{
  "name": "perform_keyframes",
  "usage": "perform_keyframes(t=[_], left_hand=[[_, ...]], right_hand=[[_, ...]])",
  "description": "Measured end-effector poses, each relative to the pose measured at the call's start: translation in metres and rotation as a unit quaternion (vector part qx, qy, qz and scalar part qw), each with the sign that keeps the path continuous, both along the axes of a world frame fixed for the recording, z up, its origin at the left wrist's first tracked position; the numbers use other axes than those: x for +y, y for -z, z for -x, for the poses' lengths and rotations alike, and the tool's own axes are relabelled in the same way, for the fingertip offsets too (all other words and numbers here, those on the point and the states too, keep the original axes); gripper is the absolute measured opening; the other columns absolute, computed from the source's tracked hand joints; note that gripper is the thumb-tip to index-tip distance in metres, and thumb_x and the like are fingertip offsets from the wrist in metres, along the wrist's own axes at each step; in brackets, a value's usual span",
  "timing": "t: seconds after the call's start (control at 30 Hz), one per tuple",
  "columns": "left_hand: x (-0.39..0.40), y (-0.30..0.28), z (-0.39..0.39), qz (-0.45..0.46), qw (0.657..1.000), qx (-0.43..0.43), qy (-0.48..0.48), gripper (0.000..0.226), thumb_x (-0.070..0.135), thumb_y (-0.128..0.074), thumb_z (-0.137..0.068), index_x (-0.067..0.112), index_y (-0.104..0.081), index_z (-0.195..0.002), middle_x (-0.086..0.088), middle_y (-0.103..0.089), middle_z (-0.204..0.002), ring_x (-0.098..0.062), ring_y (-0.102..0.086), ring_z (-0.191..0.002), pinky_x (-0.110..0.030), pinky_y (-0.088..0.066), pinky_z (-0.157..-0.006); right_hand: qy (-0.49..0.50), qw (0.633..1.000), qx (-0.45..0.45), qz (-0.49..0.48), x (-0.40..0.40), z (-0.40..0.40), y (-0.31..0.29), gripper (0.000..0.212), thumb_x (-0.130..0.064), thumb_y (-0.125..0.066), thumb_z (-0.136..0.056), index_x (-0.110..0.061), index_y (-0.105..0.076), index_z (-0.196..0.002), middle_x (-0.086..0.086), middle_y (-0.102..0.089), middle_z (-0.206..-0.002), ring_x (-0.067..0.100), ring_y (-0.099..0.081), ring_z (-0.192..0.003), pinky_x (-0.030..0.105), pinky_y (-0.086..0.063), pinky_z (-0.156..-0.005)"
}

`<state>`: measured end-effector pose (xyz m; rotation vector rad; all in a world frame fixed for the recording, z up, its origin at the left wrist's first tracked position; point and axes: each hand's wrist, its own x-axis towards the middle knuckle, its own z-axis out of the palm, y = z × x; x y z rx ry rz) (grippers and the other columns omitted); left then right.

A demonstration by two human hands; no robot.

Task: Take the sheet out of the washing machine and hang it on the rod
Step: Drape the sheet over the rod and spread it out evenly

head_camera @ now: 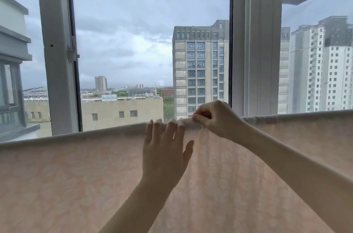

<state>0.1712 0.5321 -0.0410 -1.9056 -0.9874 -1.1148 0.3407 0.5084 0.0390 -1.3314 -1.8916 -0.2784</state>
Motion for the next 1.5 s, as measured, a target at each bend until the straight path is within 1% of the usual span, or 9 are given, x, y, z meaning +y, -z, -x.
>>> perform_keyframes(t=[0.17, 0.27, 0.47, 0.6, 0.8, 0.93, 1.13, 1.37, 1.5], left_hand=[[0.003, -0.005, 0.000, -0.016, 0.999, 0.003, -0.045, 0.047, 0.053, -0.050, -0.090, 0.014, -0.060, -0.115, -0.008, -0.058, -0.101, -0.034, -0.049, -0.090, -0.048, -0.044, -0.084], [0.005, -0.005, 0.003, -0.019, 0.998, 0.015, -0.062, 0.051, 0.057, -0.048, -0.090, 0.017, -0.061, -0.119, -0.007, -0.058, -0.100, -0.033, -0.048, -0.087, -0.047, -0.044, -0.080], [0.006, -0.006, 0.008, -0.011, 0.997, 0.022, -0.080, 0.054, 0.061, -0.043, -0.091, 0.019, -0.059, -0.121, -0.005, -0.058, -0.104, -0.031, -0.047, -0.089, -0.045, -0.044, -0.080], [0.004, -0.006, 0.013, -0.026, 0.996, 0.033, -0.073, 0.053, 0.059, -0.044, -0.091, 0.019, -0.057, -0.123, -0.004, -0.059, -0.104, -0.029, -0.047, -0.087, -0.044, -0.044, -0.079], [-0.006, -0.008, -0.003, 0.008, 0.997, 0.028, -0.073, 0.052, 0.057, -0.040, -0.094, 0.018, -0.056, -0.125, -0.005, -0.059, -0.108, -0.032, -0.050, -0.094, -0.047, -0.045, -0.085], [-0.012, -0.006, -0.021, 0.031, 0.998, 0.029, -0.037, 0.052, 0.051, -0.042, -0.094, 0.013, -0.056, -0.127, -0.008, -0.058, -0.120, -0.035, -0.053, -0.109, -0.056, -0.040, -0.101], [-0.014, -0.012, -0.062, 0.031, 0.999, 0.034, -0.015, 0.049, 0.050, -0.039, -0.094, 0.015, -0.057, -0.125, -0.004, -0.059, -0.115, -0.030, -0.054, -0.102, -0.053, -0.043, -0.093], [-0.006, -0.003, -0.068, -0.006, 0.999, 0.034, -0.034, 0.050, 0.056, -0.049, -0.089, 0.018, -0.055, -0.121, -0.006, -0.057, -0.109, -0.033, -0.051, -0.095, -0.056, -0.041, -0.089], [-0.004, -0.003, -0.066, -0.016, 0.998, 0.034, -0.044, 0.052, 0.058, -0.051, -0.086, 0.023, -0.058, -0.123, -0.007, -0.057, -0.110, -0.034, -0.049, -0.096, -0.059, -0.041, -0.089]], right_hand=[[0.000, 0.998, -0.045, 0.044, -0.013, -0.038, -0.013, 0.015, -0.020, -0.065, -0.088, -0.015, -0.073, -0.100, -0.009, -0.071, -0.095, 0.001, -0.063, -0.087, 0.006, -0.043, -0.074], [-0.012, 0.995, -0.052, 0.082, -0.017, -0.058, -0.017, 0.014, -0.023, -0.070, -0.086, -0.016, -0.075, -0.098, -0.008, -0.072, -0.093, -0.001, -0.064, -0.085, 0.009, -0.047, -0.076], [-0.055, 0.998, 0.016, 0.021, -0.004, -0.056, -0.002, 0.005, -0.021, -0.073, -0.083, -0.020, -0.075, -0.087, -0.014, -0.071, -0.083, -0.003, -0.065, -0.080, 0.021, -0.053, -0.083], [-0.009, 0.998, 0.055, -0.027, -0.004, -0.065, -0.003, 0.006, -0.013, -0.067, -0.088, -0.013, -0.072, -0.091, -0.003, -0.070, -0.085, 0.009, -0.064, -0.084, 0.027, -0.052, -0.086], [0.021, 1.000, 0.013, 0.004, -0.013, -0.081, -0.009, 0.010, -0.016, -0.065, -0.090, -0.010, -0.071, -0.096, 0.000, -0.070, -0.089, 0.010, -0.063, -0.084, 0.018, -0.047, -0.078], [0.034, 0.999, 0.015, 0.026, -0.007, -0.082, -0.012, 0.010, -0.016, -0.067, -0.089, -0.010, -0.072, -0.095, 0.001, -0.071, -0.088, 0.009, -0.063, -0.081, 0.004, -0.038, -0.067], [0.038, 0.999, 0.015, 0.004, -0.001, -0.078, -0.008, 0.009, -0.017, -0.069, -0.086, -0.012, -0.075, -0.091, -0.001, -0.073, -0.086, 0.009, -0.066, -0.080, 0.022, -0.053, -0.081], [-0.002, 0.999, 0.020, 0.025, -0.015, -0.091, -0.005, 0.010, -0.018, -0.065, -0.089, -0.015, -0.073, -0.095, -0.009, -0.070, -0.085, 0.001, -0.064, -0.079, 0.017, -0.051, -0.079], [0.007, 0.996, -0.016, 0.088, -0.028, -0.117, -0.016, 0.019, -0.018, -0.066, -0.088, -0.016, -0.071, -0.107, -0.010, -0.070, -0.102, 0.002, -0.063, -0.095, 0.014, -0.045, -0.087]])
